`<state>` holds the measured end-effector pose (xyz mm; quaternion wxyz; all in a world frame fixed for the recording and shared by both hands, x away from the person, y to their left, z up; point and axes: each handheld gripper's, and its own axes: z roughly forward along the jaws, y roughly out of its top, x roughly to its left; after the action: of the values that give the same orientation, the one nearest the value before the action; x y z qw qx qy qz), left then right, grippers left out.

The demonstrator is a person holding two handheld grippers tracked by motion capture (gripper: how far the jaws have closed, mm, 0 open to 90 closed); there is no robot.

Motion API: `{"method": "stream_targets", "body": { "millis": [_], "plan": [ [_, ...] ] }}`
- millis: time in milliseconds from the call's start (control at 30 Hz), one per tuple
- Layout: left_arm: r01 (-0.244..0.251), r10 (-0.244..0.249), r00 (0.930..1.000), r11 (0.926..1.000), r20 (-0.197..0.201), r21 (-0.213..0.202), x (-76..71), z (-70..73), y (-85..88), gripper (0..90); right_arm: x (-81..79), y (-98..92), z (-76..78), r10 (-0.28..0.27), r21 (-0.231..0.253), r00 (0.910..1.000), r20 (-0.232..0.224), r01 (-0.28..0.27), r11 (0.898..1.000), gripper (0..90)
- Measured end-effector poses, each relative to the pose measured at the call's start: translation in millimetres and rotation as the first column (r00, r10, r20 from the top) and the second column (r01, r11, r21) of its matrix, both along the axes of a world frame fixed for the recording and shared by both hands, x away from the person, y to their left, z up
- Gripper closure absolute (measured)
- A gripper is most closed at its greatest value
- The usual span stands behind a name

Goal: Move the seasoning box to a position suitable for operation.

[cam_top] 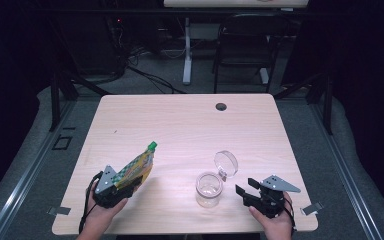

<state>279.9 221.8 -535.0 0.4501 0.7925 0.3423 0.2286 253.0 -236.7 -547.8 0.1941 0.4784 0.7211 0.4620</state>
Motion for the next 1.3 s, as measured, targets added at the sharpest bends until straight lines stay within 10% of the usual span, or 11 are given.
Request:
{"method": "stream_targets", "body": {
  "millis": [667, 1300],
  "plan": [
    [0.003, -0.009, 0.9986, 0.9929, 0.051, 0.119, -6.0, 2.8, -9.1, 61.7, -3.6, -0.9, 1.2, -0.004, 0.01, 0.9991, 0.042, 0.004, 1.0, 43.5],
    [0.024, -0.053, 0.9925, 0.9683, 0.11, 0.248, -14.0, 5.4, -22.8, 61.8, -9.1, 3.1, 7.9, 0.04, 0.011, 0.9978, 0.053, -0.041, 0.999, 44.2]
  ]
}}
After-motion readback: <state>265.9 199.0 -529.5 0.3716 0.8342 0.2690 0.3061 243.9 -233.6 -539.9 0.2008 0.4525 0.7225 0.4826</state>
